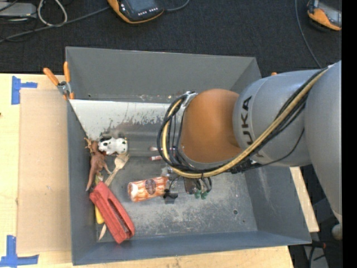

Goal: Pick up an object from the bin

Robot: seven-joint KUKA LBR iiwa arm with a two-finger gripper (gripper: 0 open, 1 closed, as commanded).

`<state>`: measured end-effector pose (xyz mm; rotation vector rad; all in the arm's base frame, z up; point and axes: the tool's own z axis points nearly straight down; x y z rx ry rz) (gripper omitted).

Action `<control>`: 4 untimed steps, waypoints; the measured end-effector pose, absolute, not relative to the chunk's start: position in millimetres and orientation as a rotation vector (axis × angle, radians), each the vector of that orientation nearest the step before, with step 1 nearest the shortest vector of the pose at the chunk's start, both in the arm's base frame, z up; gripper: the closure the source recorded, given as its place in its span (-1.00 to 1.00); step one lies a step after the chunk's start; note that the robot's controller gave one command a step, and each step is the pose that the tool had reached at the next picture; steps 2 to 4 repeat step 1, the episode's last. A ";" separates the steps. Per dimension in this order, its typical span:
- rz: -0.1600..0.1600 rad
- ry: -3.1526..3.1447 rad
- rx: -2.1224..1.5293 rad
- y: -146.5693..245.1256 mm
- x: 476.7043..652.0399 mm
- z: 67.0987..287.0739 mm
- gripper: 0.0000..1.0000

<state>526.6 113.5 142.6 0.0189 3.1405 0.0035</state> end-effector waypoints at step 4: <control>0.001 3.147 -0.052 121.4 514.7 217.1 1.00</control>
Offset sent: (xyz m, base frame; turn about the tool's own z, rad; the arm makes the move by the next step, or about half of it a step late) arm -0.0028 0.0168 0.1758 0.0957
